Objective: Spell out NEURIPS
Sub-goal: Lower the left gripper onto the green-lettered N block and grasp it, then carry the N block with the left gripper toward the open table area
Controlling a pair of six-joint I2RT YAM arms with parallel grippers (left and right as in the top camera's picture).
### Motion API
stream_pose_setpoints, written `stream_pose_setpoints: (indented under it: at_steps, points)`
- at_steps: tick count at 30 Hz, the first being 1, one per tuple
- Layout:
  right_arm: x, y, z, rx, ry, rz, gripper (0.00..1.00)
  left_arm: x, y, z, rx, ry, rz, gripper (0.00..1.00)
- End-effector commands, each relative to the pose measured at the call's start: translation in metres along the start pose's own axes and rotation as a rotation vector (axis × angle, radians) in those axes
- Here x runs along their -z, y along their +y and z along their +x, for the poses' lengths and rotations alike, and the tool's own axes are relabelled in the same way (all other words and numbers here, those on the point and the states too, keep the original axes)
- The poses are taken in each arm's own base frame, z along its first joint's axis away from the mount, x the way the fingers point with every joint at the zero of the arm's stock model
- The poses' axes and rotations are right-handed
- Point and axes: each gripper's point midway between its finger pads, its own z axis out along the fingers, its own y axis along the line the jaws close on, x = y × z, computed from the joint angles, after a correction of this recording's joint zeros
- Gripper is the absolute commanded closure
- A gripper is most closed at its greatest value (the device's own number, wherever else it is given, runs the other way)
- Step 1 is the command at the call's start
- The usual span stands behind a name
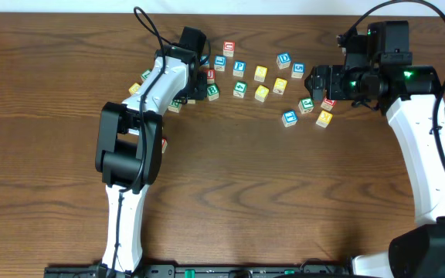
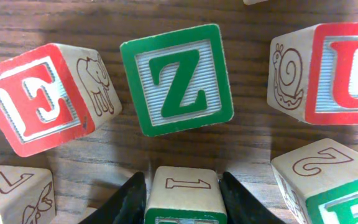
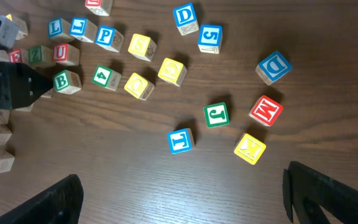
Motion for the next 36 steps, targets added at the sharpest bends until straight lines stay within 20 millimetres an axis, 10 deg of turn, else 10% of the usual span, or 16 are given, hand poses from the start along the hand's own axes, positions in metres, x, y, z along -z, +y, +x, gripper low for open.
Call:
stream_pose_setpoints:
  at_steps: [1,11,19,28,36]
  points:
    - [0.006,0.001,-0.008,-0.006,-0.023,-0.003,0.01,0.0,0.001,0.002,-0.01,-0.001,-0.013,0.68]
    - [0.006,0.001,-0.008,-0.006,-0.023,-0.003,0.01,0.04,-0.001,-0.016,-0.005,-0.083,0.01,0.72]
    - [0.006,0.001,-0.008,-0.006,-0.023,-0.003,0.01,0.136,0.002,-0.027,0.022,-0.215,0.049,0.72]
    - [0.006,0.001,-0.008,-0.006,-0.023,-0.003,0.01,0.239,0.017,0.023,0.114,-0.217,0.067,0.73]
    - [0.006,0.001,-0.008,-0.006,-0.023,-0.003,0.01,0.233,0.019,0.074,0.121,-0.047,0.018,0.73]
